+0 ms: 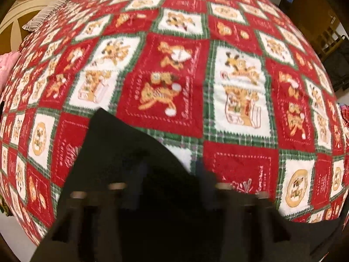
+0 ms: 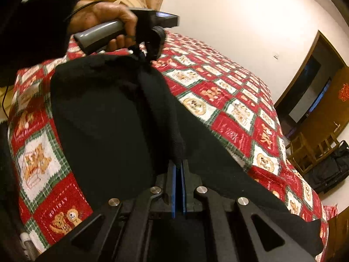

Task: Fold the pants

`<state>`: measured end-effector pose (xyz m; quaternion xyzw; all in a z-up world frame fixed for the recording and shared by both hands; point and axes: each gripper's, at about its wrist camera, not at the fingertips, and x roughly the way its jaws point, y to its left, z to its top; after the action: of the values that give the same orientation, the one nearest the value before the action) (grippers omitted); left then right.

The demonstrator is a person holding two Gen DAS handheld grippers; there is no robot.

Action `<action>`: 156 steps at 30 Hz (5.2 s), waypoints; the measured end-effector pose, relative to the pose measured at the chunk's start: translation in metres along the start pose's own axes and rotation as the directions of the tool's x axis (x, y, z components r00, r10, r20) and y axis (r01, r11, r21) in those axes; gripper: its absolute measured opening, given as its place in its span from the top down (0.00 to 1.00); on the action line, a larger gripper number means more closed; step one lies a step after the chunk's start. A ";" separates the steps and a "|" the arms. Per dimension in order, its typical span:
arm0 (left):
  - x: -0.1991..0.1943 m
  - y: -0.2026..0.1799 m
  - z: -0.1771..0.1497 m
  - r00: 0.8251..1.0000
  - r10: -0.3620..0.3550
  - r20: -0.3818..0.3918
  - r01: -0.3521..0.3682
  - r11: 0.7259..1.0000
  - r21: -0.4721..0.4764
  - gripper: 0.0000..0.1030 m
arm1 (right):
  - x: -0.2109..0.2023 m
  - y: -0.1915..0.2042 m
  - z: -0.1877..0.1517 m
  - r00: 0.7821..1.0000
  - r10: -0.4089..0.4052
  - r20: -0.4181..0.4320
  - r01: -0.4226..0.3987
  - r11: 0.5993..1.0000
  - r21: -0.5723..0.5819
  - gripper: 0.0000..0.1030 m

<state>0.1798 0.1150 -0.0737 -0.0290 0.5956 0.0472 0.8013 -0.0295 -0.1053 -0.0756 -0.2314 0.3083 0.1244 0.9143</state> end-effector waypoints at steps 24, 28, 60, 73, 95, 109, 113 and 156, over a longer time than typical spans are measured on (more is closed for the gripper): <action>-0.095 0.146 -0.184 0.747 -0.350 0.565 0.502 0.855 -0.134 0.94 | -0.055 0.050 -0.026 1.000 0.012 -0.006 -0.013 0.994 -0.111 0.97; -0.075 0.149 -0.201 0.811 -0.325 0.487 0.447 0.880 -0.158 0.94 | -0.047 0.053 -0.037 0.999 0.014 -0.046 -0.020 0.991 -0.130 0.97; -0.051 0.185 -0.194 0.887 -0.220 0.407 0.319 0.927 -0.195 0.87 | -0.057 -0.004 -0.026 0.980 0.198 0.035 -0.200 0.941 0.273 0.96; -0.079 0.194 -0.195 0.902 0.076 0.424 0.018 0.977 -0.214 0.58 | -0.043 -0.047 0.000 0.882 0.453 0.128 -0.455 0.749 0.481 0.63; -0.041 0.080 -0.180 0.906 -0.106 0.409 0.081 0.994 0.077 0.45 | -0.033 -0.289 -0.111 0.944 -0.088 -0.318 0.328 0.371 0.869 0.44; -0.037 0.077 -0.175 0.916 -0.088 0.391 0.069 0.996 0.064 0.40 | -0.012 -0.295 -0.157 0.897 -0.060 -0.439 0.436 0.297 0.850 0.96; -0.037 0.077 -0.175 0.916 -0.088 0.390 0.068 0.996 0.065 0.40 | -0.066 -0.286 -0.175 0.950 -0.121 -0.288 0.309 0.226 0.924 0.97; -0.087 -0.003 -0.187 0.877 -0.293 0.381 0.160 0.925 0.343 0.38 | -0.208 -0.246 -0.327 0.949 -0.214 -0.232 0.178 -0.245 0.953 0.36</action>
<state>-0.0223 0.0891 -0.0446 0.0343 0.3988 -0.1341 0.9065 -0.2663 -0.4987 -0.0906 0.5166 0.2380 -0.3049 0.7639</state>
